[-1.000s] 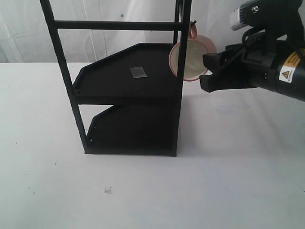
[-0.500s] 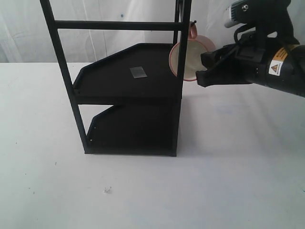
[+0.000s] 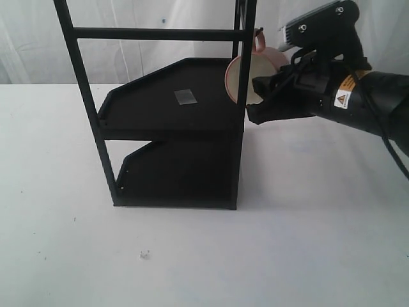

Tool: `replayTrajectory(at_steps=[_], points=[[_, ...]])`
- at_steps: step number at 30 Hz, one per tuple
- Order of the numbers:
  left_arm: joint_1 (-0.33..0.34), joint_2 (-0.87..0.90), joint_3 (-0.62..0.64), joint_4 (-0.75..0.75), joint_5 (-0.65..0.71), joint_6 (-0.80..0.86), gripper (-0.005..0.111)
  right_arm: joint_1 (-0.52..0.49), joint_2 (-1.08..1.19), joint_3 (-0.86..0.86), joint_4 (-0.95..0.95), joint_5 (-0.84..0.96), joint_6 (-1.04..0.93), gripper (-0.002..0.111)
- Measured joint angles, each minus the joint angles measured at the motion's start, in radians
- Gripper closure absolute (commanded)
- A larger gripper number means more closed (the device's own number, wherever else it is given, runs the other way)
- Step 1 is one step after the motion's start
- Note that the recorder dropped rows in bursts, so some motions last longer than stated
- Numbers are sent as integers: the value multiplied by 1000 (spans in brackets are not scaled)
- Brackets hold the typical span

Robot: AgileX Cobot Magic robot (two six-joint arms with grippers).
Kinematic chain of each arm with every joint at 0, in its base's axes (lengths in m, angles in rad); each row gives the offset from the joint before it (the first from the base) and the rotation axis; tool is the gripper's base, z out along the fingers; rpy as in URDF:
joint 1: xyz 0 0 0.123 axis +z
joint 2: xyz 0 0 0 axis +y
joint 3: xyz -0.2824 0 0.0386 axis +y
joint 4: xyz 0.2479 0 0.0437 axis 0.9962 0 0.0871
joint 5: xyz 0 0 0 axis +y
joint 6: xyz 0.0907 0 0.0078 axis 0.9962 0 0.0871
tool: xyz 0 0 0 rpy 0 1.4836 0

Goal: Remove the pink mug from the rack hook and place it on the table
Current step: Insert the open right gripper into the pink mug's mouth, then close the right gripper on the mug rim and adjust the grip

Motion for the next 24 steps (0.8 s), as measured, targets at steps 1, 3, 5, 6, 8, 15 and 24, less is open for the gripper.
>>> replayTrajectory(at_steps=[1,3,5,6,8,15,24], points=[[0,0,0,0,0,0,107,0,8,-7,0,-2,0,62],[0,0,0,0,0,0,107,0,18,-17,2,-4,0,62],[0,0,0,0,0,0,107,0,25,-35,2,7,0,62],[0,0,0,0,0,0,107,0,29,-45,2,14,0,62],[0,0,0,0,0,0,107,0,29,-57,2,27,0,62],[0,0,0,0,0,0,107,3,31,-66,2,78,-5,62],[0,0,0,0,0,0,107,-41,33,-66,24,122,-8,62]])
